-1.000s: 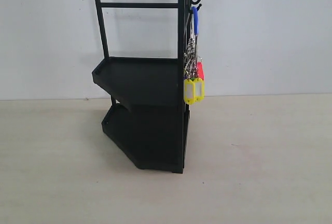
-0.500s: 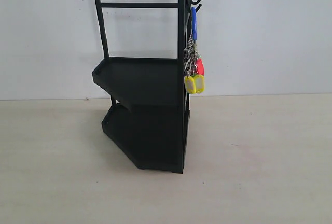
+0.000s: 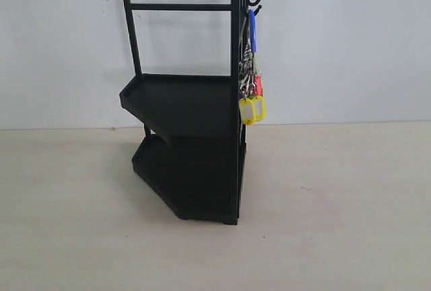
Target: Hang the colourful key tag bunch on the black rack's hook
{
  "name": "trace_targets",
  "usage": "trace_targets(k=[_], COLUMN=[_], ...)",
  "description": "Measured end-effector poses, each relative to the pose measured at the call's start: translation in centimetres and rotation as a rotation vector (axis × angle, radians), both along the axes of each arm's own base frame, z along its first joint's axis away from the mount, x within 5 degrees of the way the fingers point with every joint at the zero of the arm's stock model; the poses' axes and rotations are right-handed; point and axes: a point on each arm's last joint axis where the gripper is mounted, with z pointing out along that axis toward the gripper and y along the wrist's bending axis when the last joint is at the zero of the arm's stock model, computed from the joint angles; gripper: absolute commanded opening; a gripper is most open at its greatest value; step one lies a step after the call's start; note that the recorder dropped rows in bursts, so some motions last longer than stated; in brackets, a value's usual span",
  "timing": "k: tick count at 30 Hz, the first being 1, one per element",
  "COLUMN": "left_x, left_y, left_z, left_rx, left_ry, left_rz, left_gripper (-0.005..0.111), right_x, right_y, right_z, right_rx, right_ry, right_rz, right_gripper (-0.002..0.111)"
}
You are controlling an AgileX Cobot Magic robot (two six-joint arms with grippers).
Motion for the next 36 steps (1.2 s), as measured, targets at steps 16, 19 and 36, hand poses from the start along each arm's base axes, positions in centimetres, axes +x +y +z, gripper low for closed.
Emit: trace_targets(k=[16,19,36], left_x=[0.0,0.0,0.0], left_y=[0.0,0.0,0.0], left_z=[0.0,0.0,0.0], left_rx=[0.000,0.000,0.000], left_ry=[0.000,0.000,0.000], left_rz=[0.000,0.000,0.000], left_gripper=[0.004,0.004,0.004], right_x=[0.1,0.1,0.2], right_y=[-1.0,-0.9,1.2], right_z=[-4.5,-4.6,-4.4], right_rx=[0.210,0.207,0.076], right_ry=[0.212,0.218,0.220], right_rz=[-0.179,-0.168,0.090], right_gripper=[0.000,0.000,0.000])
